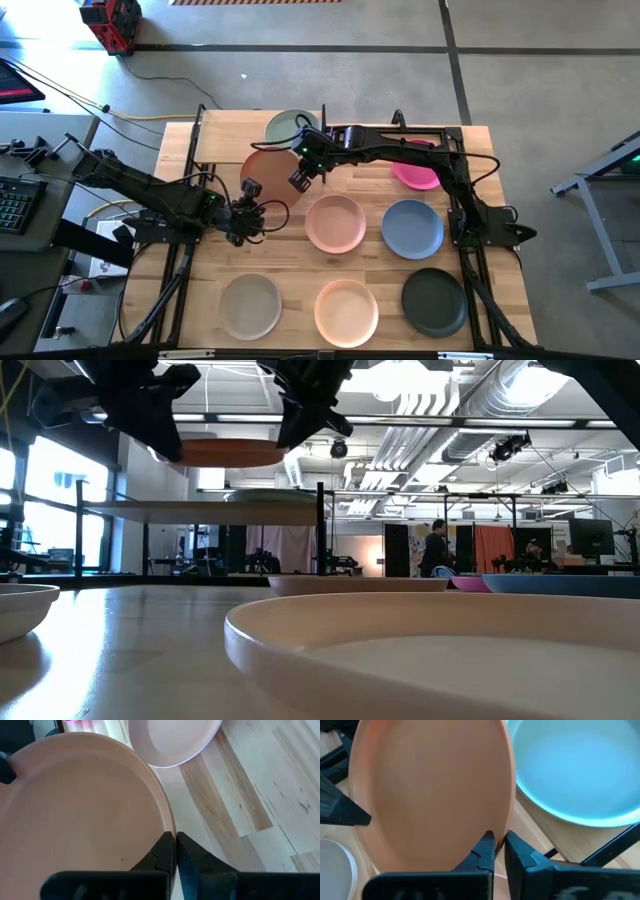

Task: Place and stack plates onto a shelf
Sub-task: Stack the brown plate on top of the blue plate on the shelf

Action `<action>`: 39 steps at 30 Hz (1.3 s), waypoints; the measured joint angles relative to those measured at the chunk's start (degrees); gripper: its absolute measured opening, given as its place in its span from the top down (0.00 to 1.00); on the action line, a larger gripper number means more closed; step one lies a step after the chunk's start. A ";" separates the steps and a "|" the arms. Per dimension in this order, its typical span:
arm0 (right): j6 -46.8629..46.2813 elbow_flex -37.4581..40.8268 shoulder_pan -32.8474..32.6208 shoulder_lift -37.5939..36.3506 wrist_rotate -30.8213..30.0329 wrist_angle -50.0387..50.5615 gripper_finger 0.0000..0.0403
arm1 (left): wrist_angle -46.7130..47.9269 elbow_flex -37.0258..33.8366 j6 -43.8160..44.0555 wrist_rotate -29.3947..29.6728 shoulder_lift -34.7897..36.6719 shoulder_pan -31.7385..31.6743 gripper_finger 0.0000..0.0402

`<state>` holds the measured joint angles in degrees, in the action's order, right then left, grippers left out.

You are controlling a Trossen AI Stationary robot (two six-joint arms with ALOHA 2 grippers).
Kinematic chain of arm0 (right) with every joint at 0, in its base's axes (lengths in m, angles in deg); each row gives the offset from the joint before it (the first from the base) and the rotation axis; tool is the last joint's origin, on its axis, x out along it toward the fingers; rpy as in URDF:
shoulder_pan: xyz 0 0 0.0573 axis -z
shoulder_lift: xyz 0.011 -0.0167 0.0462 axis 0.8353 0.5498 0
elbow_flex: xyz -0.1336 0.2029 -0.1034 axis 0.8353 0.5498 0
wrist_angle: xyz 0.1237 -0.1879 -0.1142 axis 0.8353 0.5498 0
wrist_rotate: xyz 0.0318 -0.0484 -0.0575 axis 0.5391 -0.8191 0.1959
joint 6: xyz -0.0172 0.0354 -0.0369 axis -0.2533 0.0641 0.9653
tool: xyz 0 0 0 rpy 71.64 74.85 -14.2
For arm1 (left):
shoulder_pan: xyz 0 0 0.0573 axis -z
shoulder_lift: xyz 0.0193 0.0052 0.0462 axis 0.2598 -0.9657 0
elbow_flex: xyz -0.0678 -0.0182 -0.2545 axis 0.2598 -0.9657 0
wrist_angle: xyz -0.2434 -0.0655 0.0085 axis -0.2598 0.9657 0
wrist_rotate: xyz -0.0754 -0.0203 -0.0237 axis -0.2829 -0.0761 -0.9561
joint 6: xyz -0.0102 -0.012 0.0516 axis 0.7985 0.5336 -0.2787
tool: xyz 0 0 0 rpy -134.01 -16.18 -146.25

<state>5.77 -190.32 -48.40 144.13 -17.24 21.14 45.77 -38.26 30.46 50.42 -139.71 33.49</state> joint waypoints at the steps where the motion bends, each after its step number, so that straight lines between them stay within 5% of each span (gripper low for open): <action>1: 0.02 -0.01 0.00 0.00 -0.16 0.09 1.00 | -0.25 0.00 0.36 0.00 0.00 0.00 1.00; 22: 0.47 -0.02 -0.11 -0.04 -1.42 0.11 1.00 | -0.75 0.02 5.43 -0.35 -0.02 -0.04 0.81; 39: 1.40 -0.02 1.51 -0.04 -3.38 0.08 1.00 | -0.65 0.01 11.88 -2.21 0.00 -0.04 0.79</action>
<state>7.17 -190.34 -46.88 144.09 -20.62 21.22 45.12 -38.25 42.34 48.21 -139.71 33.45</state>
